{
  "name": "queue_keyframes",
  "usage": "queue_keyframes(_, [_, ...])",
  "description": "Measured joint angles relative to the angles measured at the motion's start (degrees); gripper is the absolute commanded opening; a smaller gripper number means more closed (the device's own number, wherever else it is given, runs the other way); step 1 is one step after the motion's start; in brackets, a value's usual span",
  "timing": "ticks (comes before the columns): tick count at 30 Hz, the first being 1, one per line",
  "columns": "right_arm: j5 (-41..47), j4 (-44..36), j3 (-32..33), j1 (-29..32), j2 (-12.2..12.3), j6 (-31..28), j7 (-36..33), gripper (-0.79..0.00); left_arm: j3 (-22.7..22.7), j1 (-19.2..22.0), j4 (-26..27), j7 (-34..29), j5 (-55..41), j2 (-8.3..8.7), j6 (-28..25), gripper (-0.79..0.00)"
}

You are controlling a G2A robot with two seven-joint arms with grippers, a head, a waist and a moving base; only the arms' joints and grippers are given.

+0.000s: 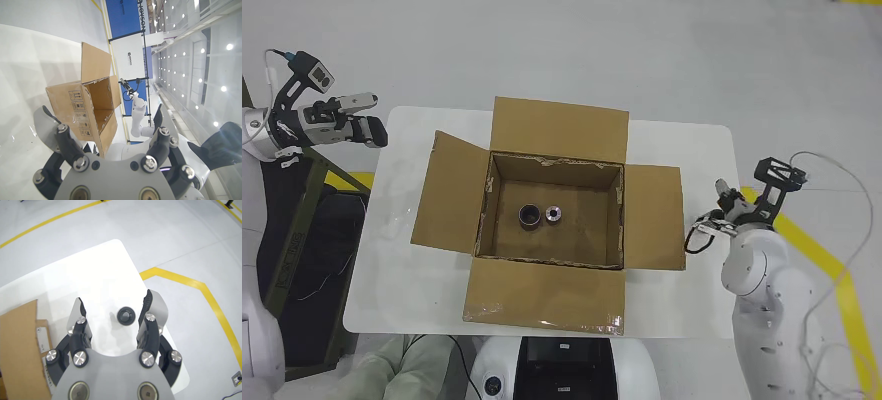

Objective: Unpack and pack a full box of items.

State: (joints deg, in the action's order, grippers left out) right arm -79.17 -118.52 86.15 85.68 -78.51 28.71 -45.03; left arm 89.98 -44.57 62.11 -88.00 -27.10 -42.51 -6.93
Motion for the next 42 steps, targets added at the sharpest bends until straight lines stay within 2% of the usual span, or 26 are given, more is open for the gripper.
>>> queue_keyframes(9, [-4.7, -6.1, -5.9, -1.5, -0.2, -4.9, -3.4, -0.114, 0.0, 0.0, 0.0, 0.0, 0.0, 0.0, 0.0, 0.0])
queue_keyframes(21, [-7.5, -10.7, -20.9, -5.3, -1.3, -11.0, -4.8, -0.099, 0.0, 0.0, 0.0, 0.0, 0.0, 0.0, 0.0, 0.0])
queue_keyframes(24, [-7.6, -10.1, -24.4, -6.7, -1.7, -12.4, -5.3, -0.111, 0.0, 0.0, 0.0, 0.0, 0.0, 0.0, 0.0, 0.0])
queue_keyframes(26, [-7.4, -9.4, -25.9, -7.6, -1.9, -13.3, -5.9, -0.154, 0.0, 0.0, 0.0, 0.0, 0.0, 0.0, 0.0, 0.0])
queue_keyframes(35, [-3.1, -4.7, -31.3, -11.8, -2.7, -20.3, -11.2, -0.166, 0.0, 0.0, 0.0, 0.0, 0.0, 0.0, 0.0, 0.0])
queue_keyframes(42, [1.6, 1.5, -33.6, -14.5, -3.5, -21.9, -12.0, -0.188, 0.0, 0.0, 0.0, 0.0, 0.0, 0.0, 0.0, 0.0])
